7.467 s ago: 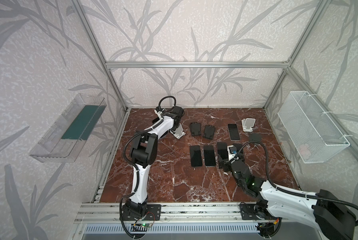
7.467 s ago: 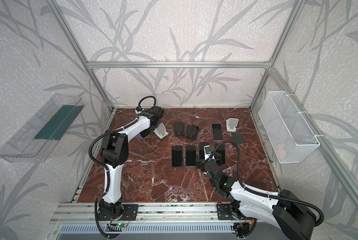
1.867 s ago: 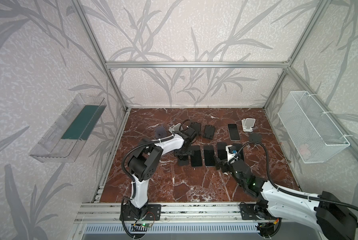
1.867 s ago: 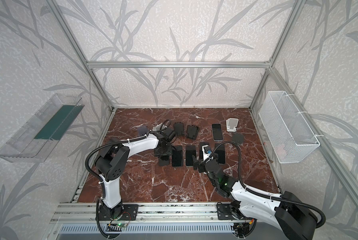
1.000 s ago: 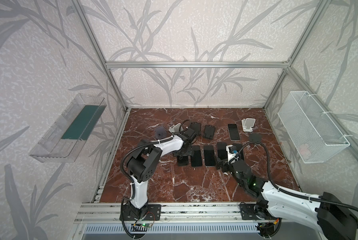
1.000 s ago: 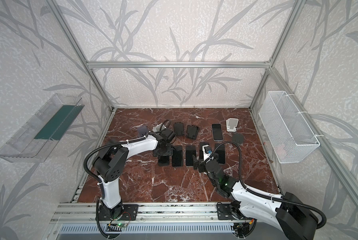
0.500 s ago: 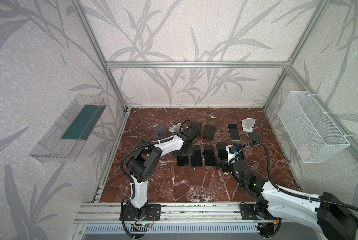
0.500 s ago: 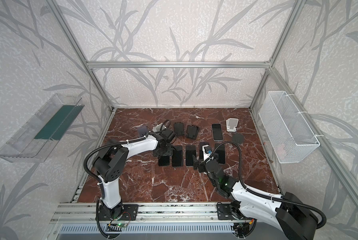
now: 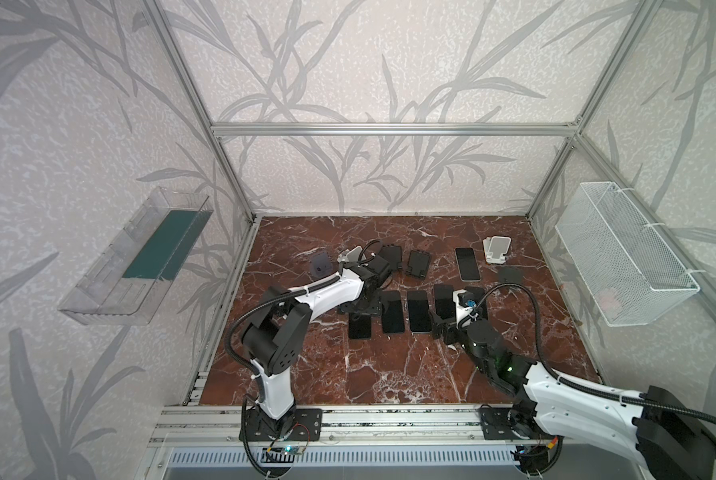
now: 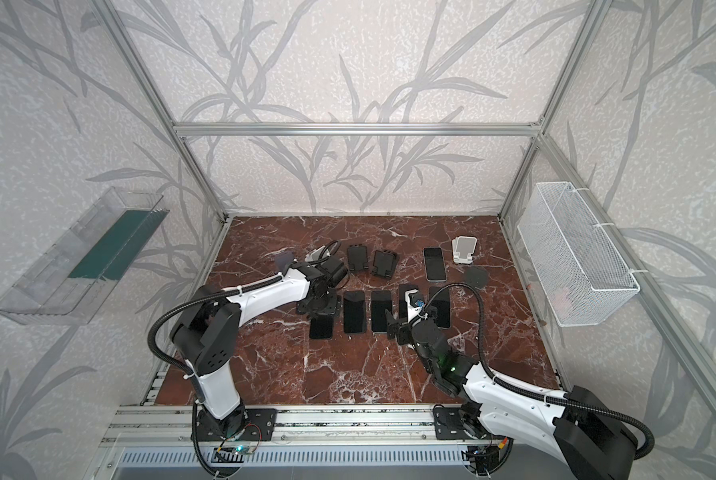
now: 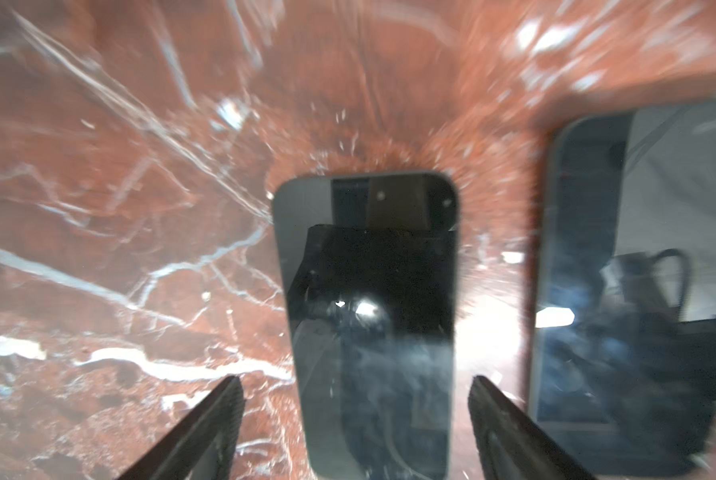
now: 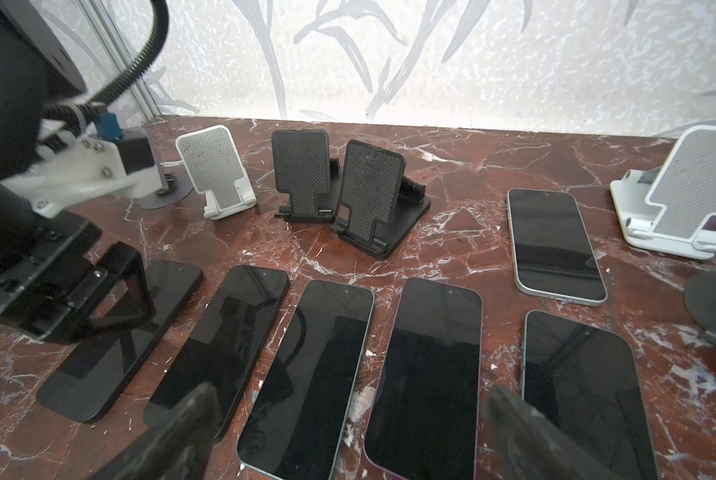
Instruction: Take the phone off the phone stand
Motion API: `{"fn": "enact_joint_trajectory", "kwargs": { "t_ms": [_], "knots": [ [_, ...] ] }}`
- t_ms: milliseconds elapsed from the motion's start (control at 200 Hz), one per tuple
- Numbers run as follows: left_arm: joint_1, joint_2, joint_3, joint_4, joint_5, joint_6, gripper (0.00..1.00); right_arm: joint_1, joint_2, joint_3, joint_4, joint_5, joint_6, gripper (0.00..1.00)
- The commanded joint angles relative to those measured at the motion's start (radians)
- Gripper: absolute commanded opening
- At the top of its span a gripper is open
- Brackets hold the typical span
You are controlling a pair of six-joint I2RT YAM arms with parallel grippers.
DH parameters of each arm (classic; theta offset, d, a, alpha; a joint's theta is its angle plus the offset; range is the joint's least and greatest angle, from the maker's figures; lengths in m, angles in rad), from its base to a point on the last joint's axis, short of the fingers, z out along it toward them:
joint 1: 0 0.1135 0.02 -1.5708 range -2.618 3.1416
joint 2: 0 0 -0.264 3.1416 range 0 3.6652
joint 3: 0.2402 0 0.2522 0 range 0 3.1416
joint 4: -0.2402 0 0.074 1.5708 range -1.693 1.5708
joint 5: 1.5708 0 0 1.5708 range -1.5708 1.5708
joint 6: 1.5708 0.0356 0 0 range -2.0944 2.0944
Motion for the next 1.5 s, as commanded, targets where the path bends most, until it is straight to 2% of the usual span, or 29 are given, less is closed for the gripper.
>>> {"fn": "enact_joint_trajectory", "kwargs": {
  "t_ms": [0, 115, 200, 370, 510, 595, 690, 725, 740, 850, 925, 1000, 1200, 1335, 1400, 1495],
  "knots": [
    [0.000, -0.021, 0.025, -0.009, 0.013, 0.021, 0.86, -0.002, -0.010, 0.008, -0.001, -0.003, 0.004, 0.99],
    [0.000, -0.087, -0.008, 0.044, 0.027, 0.031, 0.86, -0.002, -0.021, 0.007, -0.010, -0.001, 0.003, 0.99],
    [0.000, -0.177, -0.032, 0.070, 0.000, 0.038, 0.86, -0.002, -0.035, 0.004, -0.013, 0.002, 0.002, 0.99],
    [-0.002, -0.370, -0.034, 0.011, -0.068, 0.047, 0.85, -0.002, -0.102, -0.029, -0.037, 0.022, 0.054, 0.99],
    [-0.003, -0.545, -0.078, -0.003, -0.159, 0.061, 0.85, -0.002, -0.206, -0.086, -0.026, 0.091, 0.061, 0.99],
    [-0.003, -0.669, -0.137, 0.054, -0.197, 0.090, 0.85, -0.002, -0.249, -0.122, 0.020, 0.145, 0.039, 0.99],
    [-0.004, -0.804, -0.254, 0.203, -0.242, 0.132, 0.88, -0.002, -0.271, -0.140, 0.044, 0.158, 0.040, 0.99],
    [-0.005, -0.843, -0.293, 0.250, -0.261, 0.149, 0.98, -0.002, -0.272, -0.141, 0.047, 0.158, 0.046, 0.99],
    [-0.004, -0.859, -0.306, 0.267, -0.271, 0.156, 0.99, -0.002, -0.271, -0.142, 0.050, 0.158, 0.049, 0.99],
    [-0.005, -0.943, -0.401, 0.398, -0.315, 0.212, 0.99, -0.002, -0.244, -0.145, 0.086, 0.132, 0.048, 0.99],
    [-0.004, -0.978, -0.471, 0.497, -0.396, 0.240, 0.99, -0.002, -0.208, -0.142, 0.117, 0.108, 0.040, 0.99],
    [-0.005, -0.994, -0.558, 0.660, -0.472, 0.335, 0.99, -0.002, -0.176, -0.138, 0.142, 0.075, 0.037, 0.99],
    [-0.005, -0.966, -0.711, 0.944, -0.395, 0.687, 0.99, -0.002, -0.132, -0.129, 0.168, 0.082, 0.034, 0.99],
    [-0.001, -0.982, -0.840, 1.253, -0.530, 0.703, 0.99, -0.002, -0.145, -0.129, 0.146, 0.096, 0.046, 0.99],
    [0.006, -0.994, -0.921, 1.448, -0.496, 0.810, 0.99, -0.002, -0.144, -0.127, 0.146, 0.103, 0.049, 0.99],
    [0.020, -0.986, -1.002, 1.624, -0.451, 0.849, 0.99, -0.002, -0.141, -0.129, 0.145, 0.105, 0.053, 0.99]
  ]
}}
